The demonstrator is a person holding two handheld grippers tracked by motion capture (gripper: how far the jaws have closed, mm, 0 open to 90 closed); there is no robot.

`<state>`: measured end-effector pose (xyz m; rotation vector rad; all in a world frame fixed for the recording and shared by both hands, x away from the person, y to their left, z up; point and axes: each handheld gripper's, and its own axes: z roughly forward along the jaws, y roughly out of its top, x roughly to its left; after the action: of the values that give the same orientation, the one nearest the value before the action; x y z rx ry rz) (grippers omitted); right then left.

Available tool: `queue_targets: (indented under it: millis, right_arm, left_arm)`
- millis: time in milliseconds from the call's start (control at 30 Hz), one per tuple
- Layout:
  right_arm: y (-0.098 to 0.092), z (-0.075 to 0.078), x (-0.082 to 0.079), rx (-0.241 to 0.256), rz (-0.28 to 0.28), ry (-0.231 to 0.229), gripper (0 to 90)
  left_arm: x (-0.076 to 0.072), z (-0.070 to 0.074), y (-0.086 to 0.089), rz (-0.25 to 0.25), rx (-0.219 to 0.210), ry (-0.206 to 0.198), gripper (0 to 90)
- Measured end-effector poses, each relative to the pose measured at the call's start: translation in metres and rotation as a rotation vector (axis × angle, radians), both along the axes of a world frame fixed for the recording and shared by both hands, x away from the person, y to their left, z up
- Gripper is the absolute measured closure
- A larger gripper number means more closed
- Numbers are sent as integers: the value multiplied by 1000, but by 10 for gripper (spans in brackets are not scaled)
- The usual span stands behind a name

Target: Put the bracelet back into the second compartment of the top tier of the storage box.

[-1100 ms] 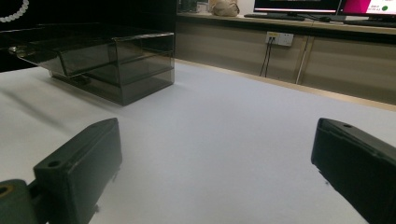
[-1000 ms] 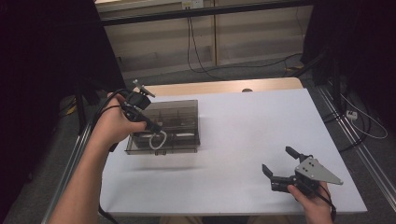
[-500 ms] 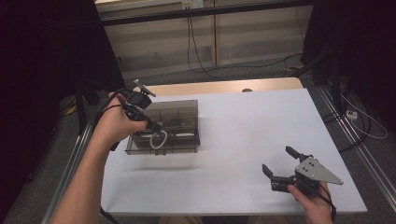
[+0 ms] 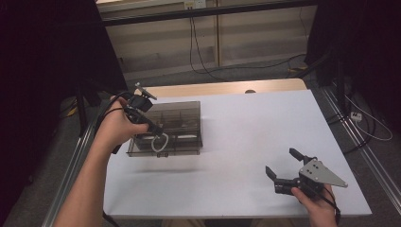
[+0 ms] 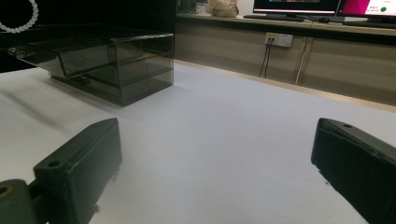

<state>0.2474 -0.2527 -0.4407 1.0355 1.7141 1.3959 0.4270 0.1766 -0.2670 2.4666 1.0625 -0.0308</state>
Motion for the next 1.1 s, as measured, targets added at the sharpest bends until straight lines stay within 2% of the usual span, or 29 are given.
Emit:
queue_targets:
  millis: [567,867,967,1100]
  right_arm:
    - [-1,0,1,1,-2,-4,13]
    - [0,-1,1,-1,0,0,13]
    - [0,-1,1,-1,1,1,14]
    - [0,-1,1,-1,3,1,14]
  left_arm:
    - [8,-11,1,6,4,9,874]
    - [11,-13,-1,1,8,-2,874]
    - [11,-13,-1,5,-7,2,874]
    - [12,-14,-2,5,-6,-7,874]
